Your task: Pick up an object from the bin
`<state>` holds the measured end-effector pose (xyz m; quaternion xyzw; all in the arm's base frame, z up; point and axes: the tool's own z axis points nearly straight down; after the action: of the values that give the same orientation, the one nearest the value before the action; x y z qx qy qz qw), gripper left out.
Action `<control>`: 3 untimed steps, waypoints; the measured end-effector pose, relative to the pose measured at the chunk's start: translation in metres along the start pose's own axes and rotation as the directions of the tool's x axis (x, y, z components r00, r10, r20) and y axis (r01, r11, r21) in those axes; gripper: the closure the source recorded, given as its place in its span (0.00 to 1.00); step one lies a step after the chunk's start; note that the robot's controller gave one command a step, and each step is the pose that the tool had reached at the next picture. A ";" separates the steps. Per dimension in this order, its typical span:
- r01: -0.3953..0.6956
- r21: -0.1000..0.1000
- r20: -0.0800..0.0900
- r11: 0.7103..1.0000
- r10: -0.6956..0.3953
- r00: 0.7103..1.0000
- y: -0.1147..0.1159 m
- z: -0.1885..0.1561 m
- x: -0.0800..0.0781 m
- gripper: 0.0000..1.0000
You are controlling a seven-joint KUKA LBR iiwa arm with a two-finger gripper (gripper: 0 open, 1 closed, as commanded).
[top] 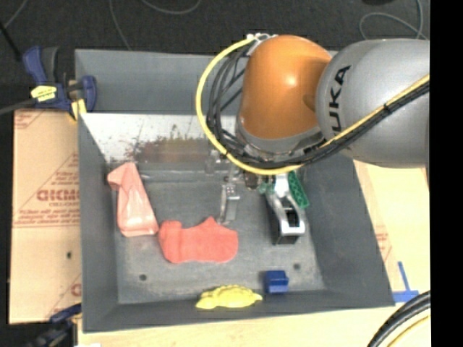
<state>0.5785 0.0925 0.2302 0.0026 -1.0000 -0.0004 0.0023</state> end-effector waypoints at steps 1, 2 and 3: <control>-0.002 -0.001 0.008 1.000 0.002 1.000 0.000 -0.005 -0.001 0.00; 0.027 0.001 0.010 1.000 -0.027 1.000 -0.008 0.061 0.012 0.00; 0.003 -0.001 0.001 1.000 -0.003 1.000 -0.011 0.086 0.030 0.00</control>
Offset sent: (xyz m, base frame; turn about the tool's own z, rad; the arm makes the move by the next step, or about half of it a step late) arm -0.0348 -0.0187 -0.1602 -0.0725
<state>0.5479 0.0815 0.1440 0.0039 -1.0000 -0.0009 0.0017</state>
